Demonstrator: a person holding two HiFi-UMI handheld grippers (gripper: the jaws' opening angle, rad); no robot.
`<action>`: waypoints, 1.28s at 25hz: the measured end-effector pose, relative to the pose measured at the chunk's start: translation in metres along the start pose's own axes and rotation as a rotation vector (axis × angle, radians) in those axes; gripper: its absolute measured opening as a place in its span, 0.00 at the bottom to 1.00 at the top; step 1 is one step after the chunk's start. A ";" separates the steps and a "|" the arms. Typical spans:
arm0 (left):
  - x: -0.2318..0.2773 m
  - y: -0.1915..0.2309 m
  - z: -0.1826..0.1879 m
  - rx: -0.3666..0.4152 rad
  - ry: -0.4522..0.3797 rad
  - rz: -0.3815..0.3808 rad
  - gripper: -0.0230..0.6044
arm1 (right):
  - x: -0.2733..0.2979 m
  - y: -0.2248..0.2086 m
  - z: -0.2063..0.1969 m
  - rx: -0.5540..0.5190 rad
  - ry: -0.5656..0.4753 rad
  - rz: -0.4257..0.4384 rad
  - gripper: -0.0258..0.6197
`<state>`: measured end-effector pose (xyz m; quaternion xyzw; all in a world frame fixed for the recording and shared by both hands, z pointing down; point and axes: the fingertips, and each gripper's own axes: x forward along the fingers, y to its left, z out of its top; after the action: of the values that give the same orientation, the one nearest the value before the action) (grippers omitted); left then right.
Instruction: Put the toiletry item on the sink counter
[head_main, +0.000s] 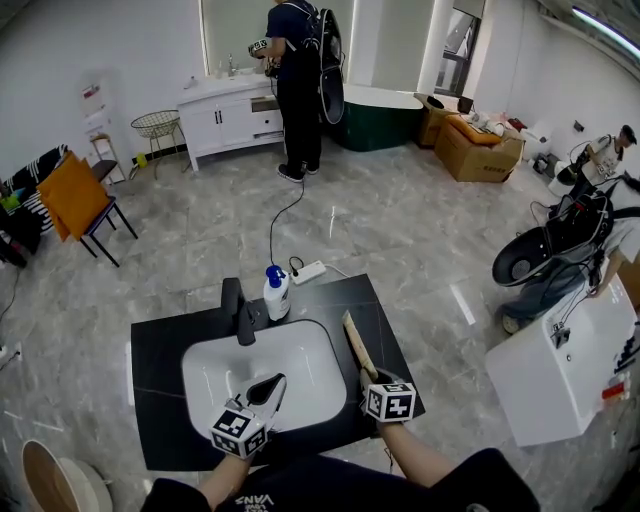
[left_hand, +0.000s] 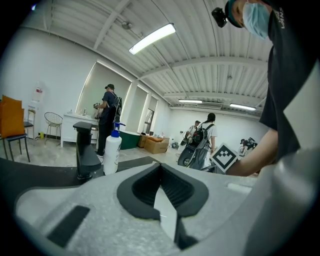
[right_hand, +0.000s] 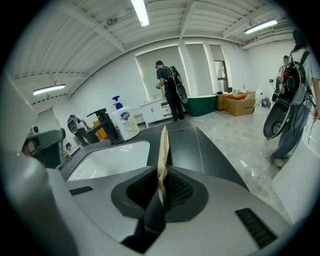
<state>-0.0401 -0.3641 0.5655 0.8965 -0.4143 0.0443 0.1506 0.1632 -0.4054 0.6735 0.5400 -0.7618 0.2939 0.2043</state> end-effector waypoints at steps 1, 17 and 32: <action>0.001 0.000 -0.002 -0.002 0.002 -0.003 0.05 | 0.003 -0.001 -0.001 0.000 0.006 -0.002 0.10; 0.005 0.006 -0.022 0.001 0.033 -0.006 0.05 | 0.034 0.002 -0.010 -0.008 0.076 -0.028 0.11; -0.006 0.015 -0.028 -0.009 0.025 0.018 0.05 | 0.039 -0.006 -0.015 -0.015 0.095 -0.075 0.27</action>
<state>-0.0542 -0.3604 0.5942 0.8913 -0.4209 0.0549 0.1596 0.1559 -0.4246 0.7108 0.5521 -0.7326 0.3056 0.2553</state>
